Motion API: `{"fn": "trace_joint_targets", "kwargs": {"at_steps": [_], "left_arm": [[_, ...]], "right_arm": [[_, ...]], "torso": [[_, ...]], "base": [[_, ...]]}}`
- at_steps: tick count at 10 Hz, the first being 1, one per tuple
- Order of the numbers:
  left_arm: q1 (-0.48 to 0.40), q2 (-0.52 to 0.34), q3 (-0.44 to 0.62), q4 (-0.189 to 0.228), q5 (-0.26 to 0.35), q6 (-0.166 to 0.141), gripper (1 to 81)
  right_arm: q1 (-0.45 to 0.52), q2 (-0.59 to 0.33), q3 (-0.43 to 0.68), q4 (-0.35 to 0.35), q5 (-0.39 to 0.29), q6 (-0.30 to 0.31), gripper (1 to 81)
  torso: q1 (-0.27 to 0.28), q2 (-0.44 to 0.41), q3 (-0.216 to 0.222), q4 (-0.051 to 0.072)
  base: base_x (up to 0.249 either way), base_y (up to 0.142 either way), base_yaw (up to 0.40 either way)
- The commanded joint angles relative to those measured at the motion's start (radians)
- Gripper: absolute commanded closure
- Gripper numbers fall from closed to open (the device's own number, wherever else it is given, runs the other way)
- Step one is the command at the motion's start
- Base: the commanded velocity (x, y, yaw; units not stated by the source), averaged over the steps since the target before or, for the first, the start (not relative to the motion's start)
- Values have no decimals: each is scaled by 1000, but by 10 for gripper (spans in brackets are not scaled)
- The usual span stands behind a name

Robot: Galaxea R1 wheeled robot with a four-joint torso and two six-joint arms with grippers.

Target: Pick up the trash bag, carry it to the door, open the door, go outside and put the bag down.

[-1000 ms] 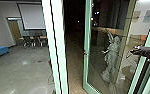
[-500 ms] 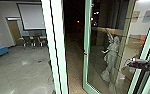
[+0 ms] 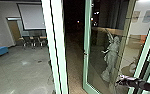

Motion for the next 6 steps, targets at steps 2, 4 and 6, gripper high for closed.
{"fn": "trace_joint_targets", "kwargs": {"at_steps": [2, 4, 6], "left_arm": [[-52, -1, -2, -2, 49, 8, 811], [-52, -4, -6, 2, 44, 11, 811], [-53, -4, -6, 2, 44, 13, 811]], "right_arm": [[-211, -70, 255, 78, 13, -3, 10], [-373, -38, 297, 74, 23, -7, 10], [-499, -15, 330, 75, 23, -9, 10]], "torso": [[0, 0, 0, 0], [0, 0, 0, 0], [0, 0, 0, 0]], "base": [[0, 0, 0], [0, 0, 0], [0, 0, 0]]}}
